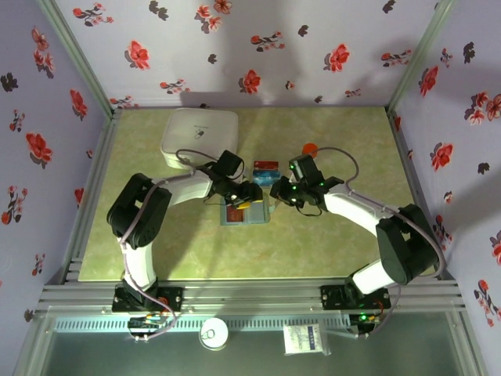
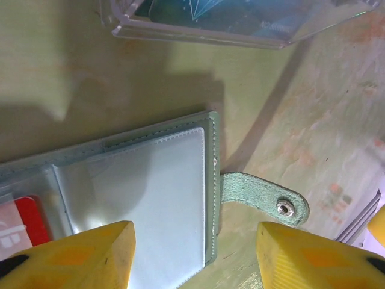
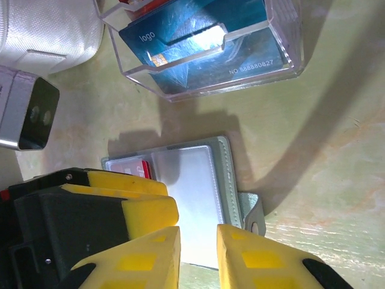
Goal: Take the credit cards out of the card holder
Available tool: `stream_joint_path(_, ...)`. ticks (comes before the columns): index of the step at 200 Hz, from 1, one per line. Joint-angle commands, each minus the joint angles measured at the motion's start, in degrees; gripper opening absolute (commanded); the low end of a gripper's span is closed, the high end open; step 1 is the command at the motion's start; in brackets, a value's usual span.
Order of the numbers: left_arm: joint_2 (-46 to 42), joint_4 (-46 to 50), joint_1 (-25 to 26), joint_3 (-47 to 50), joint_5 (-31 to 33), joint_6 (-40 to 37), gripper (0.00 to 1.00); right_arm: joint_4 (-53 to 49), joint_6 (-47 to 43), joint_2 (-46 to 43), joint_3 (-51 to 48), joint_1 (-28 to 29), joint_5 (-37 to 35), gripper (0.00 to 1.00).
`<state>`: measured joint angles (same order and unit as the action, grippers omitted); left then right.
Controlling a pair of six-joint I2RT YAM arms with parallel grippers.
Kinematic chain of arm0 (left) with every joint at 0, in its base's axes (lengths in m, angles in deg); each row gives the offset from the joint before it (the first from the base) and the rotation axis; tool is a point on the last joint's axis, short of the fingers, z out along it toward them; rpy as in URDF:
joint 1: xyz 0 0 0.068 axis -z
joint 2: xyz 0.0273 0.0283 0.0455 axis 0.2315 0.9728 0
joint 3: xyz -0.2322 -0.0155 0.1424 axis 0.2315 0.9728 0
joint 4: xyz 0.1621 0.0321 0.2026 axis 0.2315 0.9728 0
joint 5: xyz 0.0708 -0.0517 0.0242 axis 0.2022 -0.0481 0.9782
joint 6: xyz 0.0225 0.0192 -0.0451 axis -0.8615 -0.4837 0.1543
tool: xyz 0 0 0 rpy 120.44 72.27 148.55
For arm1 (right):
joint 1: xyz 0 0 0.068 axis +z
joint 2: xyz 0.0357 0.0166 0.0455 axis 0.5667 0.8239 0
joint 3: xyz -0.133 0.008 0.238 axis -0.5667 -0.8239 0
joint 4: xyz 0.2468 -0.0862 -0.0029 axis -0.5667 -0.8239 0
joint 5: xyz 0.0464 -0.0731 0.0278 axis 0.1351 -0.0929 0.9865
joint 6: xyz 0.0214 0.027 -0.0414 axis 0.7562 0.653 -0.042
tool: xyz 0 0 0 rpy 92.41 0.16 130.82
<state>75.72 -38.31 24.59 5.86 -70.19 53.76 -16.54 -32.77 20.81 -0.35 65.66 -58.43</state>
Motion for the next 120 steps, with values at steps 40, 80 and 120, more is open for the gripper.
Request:
stream_joint_path(40, -8.19, 3.5, -3.63, 3.06, 2.79, -3.73, 0.54, -1.61, -1.39, 6.73, 6.66, 5.27, 1.69, 0.22)
stream_joint_path(80, -11.66, 4.73, -7.04, 7.69, 2.85, -5.6, 0.44, -1.72, -1.0, 13.54, 12.66, 9.71, 2.56, 0.2)
stream_joint_path(120, -12.93, 4.05, -10.04, 12.92, 2.81, -7.13, 0.29, -0.85, -0.57, 19.66, 16.24, 10.91, 4.95, 0.25)
